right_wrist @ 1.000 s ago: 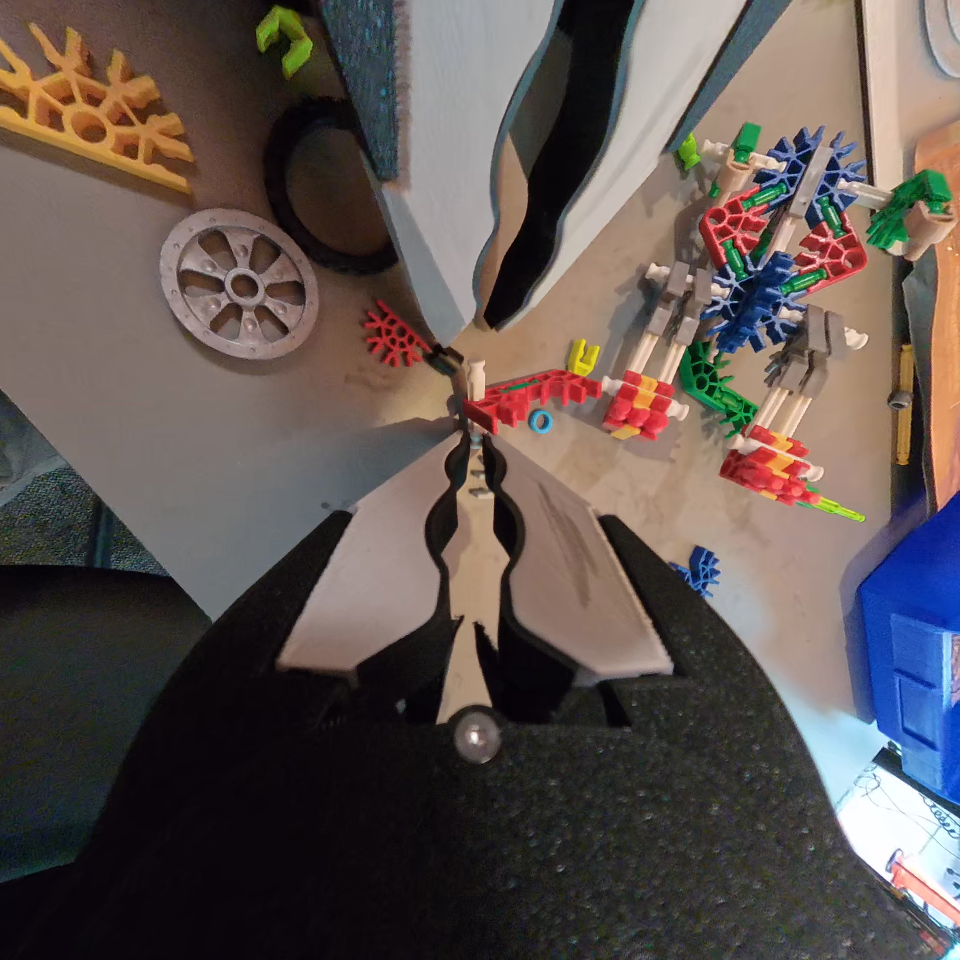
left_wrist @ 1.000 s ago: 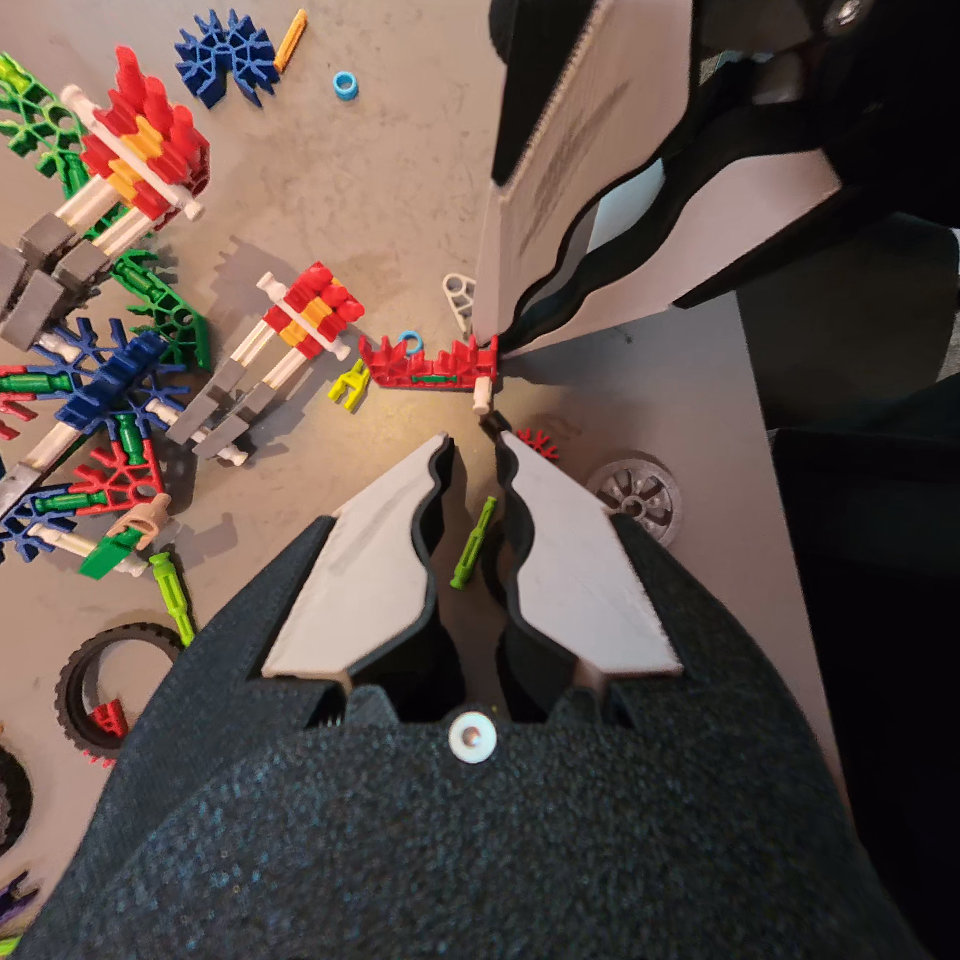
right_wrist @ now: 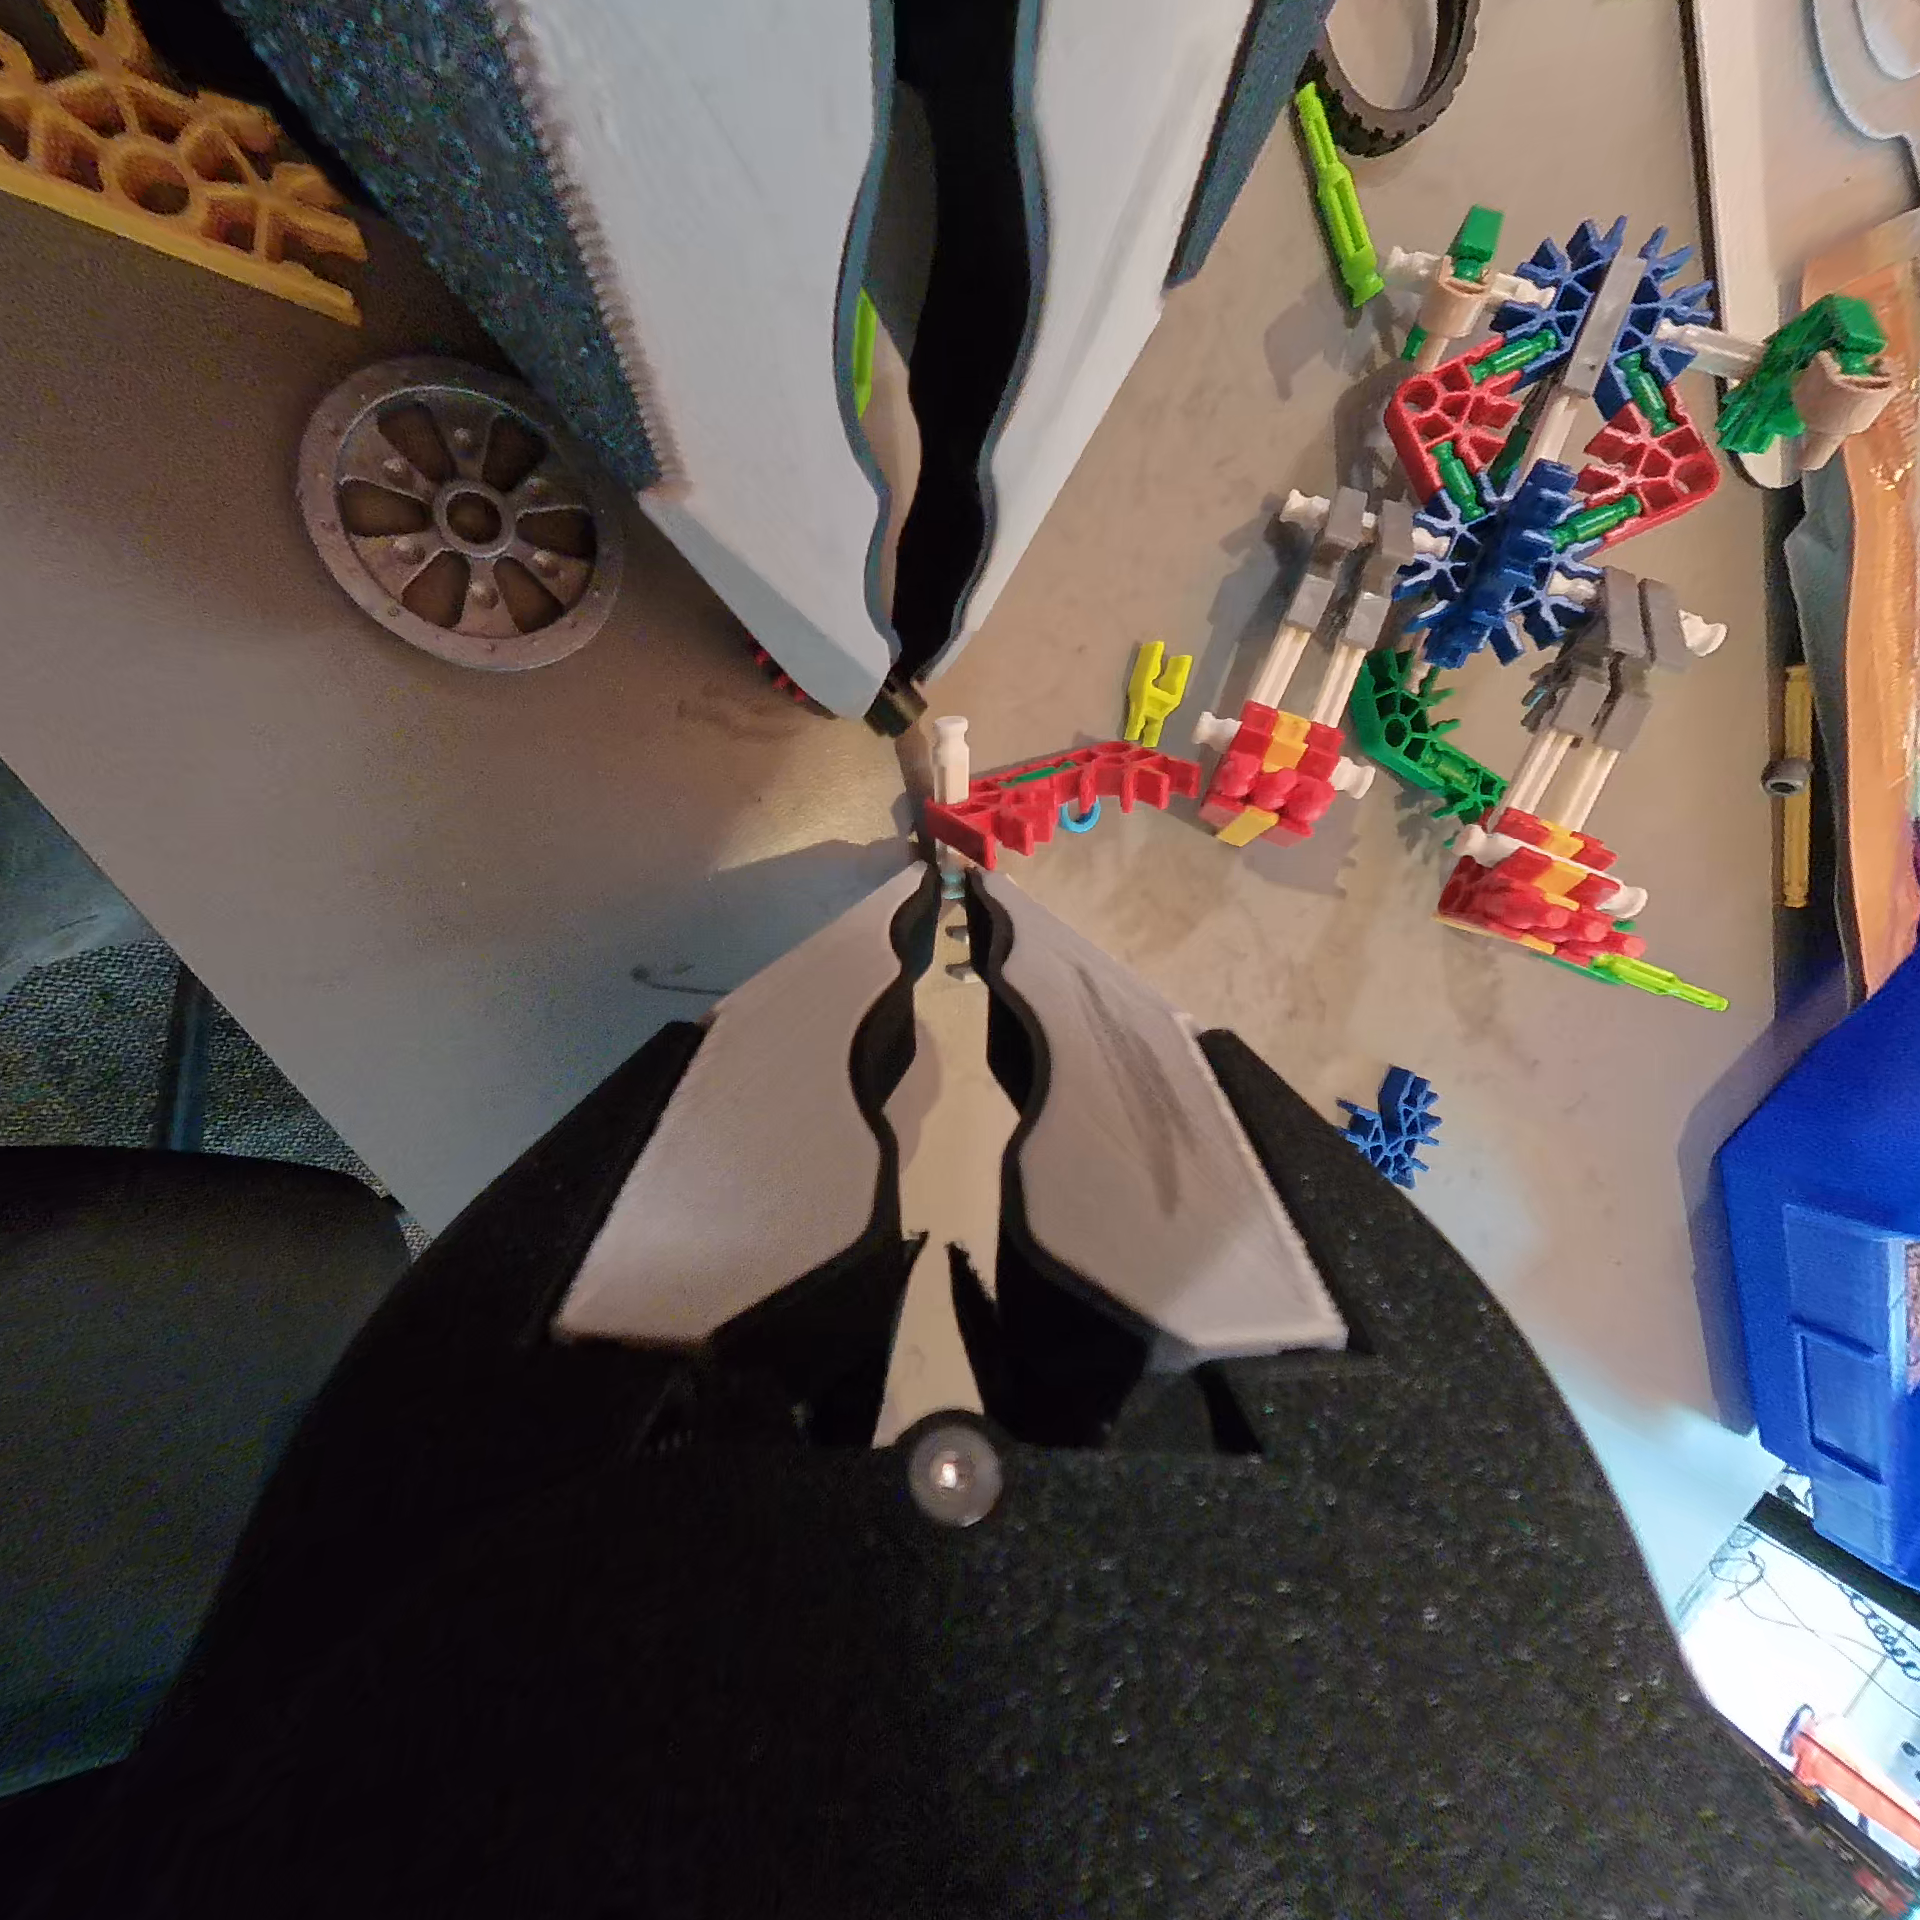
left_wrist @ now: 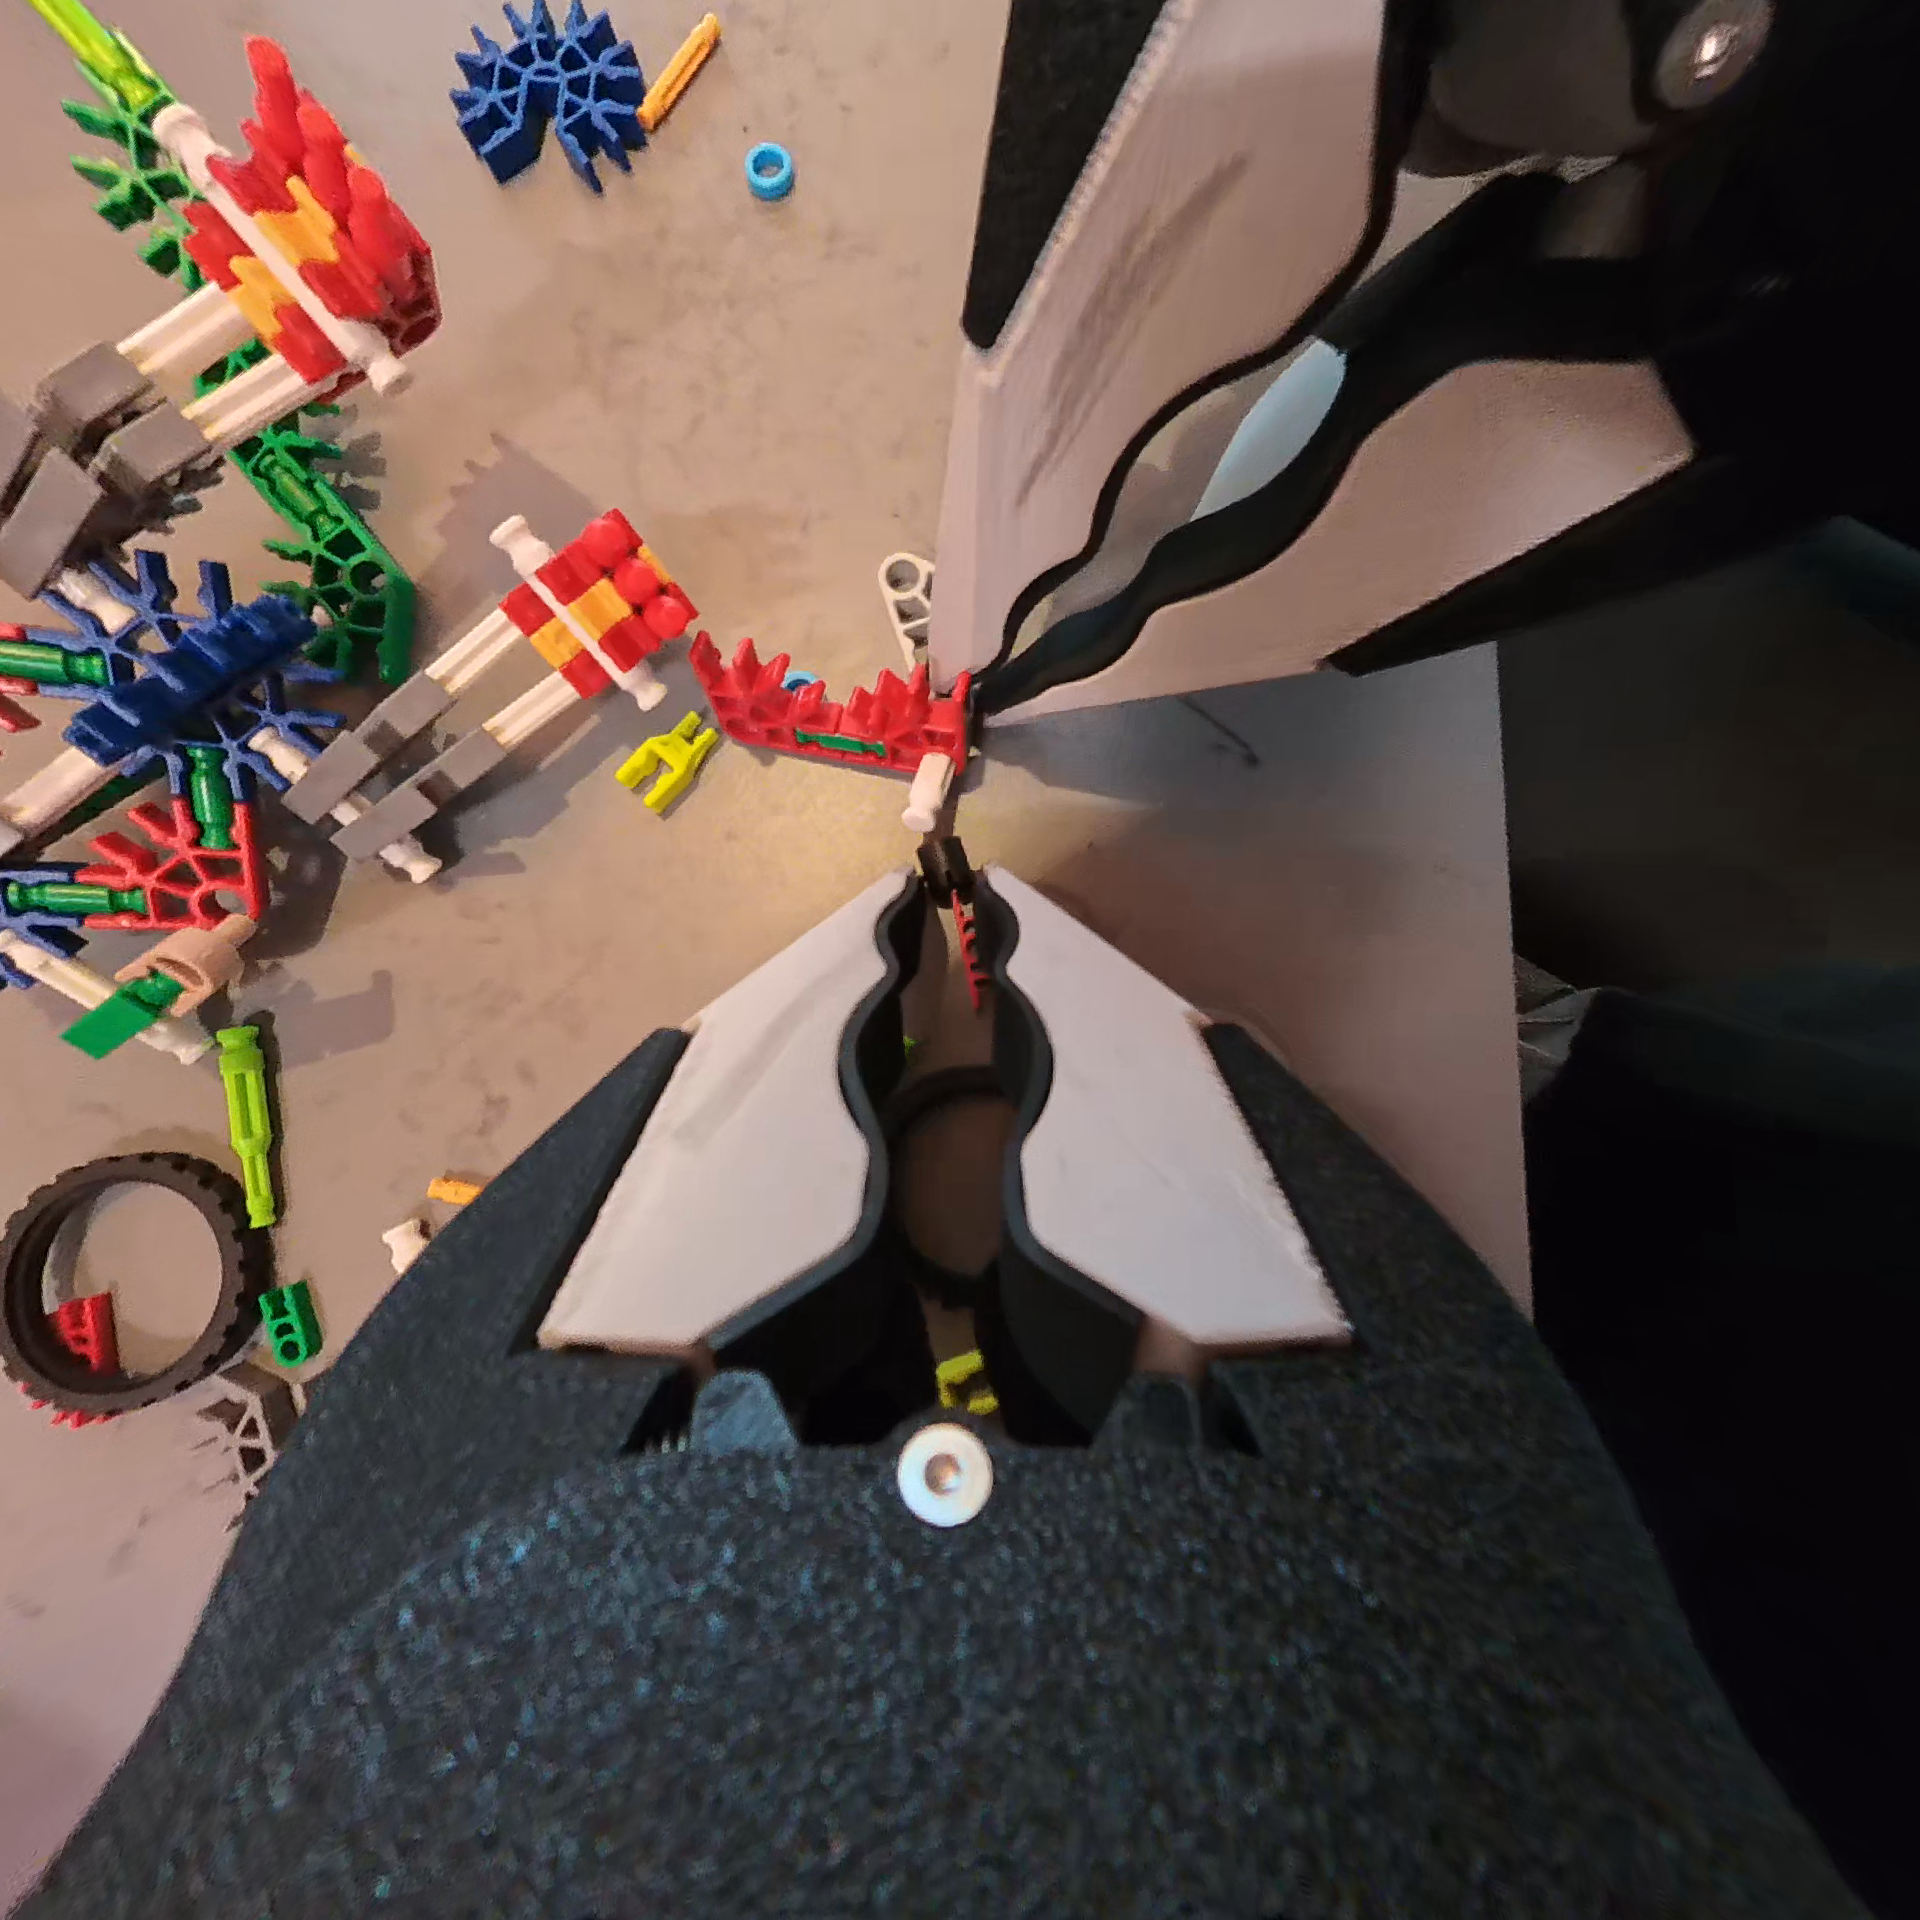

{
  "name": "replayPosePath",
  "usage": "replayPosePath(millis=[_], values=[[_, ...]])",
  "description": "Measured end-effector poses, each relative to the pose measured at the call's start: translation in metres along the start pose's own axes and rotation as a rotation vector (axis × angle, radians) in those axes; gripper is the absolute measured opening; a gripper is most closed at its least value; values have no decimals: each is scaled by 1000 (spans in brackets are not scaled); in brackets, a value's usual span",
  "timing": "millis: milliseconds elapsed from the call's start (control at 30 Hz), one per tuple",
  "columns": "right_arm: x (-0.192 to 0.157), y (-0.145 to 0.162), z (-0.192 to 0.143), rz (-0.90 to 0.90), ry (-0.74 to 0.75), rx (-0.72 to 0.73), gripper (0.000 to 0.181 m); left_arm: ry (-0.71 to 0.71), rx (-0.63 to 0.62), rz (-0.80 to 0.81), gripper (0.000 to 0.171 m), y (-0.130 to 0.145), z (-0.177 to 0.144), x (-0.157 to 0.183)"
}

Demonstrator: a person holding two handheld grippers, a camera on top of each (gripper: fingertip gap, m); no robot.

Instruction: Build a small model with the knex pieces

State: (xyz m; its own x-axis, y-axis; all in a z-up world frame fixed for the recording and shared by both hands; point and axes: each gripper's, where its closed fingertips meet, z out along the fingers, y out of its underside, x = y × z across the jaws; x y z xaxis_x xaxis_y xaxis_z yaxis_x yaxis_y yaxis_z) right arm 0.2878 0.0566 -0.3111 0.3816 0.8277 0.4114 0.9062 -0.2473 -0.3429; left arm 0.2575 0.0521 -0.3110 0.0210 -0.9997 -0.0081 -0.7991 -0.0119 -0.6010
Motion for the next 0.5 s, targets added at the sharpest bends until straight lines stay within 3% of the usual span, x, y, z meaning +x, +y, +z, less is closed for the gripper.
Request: replayPosePath(millis=[500], values=[[0,0,0,-17,-1,-2,5,39,38,3,6,-7,-9,-4]])
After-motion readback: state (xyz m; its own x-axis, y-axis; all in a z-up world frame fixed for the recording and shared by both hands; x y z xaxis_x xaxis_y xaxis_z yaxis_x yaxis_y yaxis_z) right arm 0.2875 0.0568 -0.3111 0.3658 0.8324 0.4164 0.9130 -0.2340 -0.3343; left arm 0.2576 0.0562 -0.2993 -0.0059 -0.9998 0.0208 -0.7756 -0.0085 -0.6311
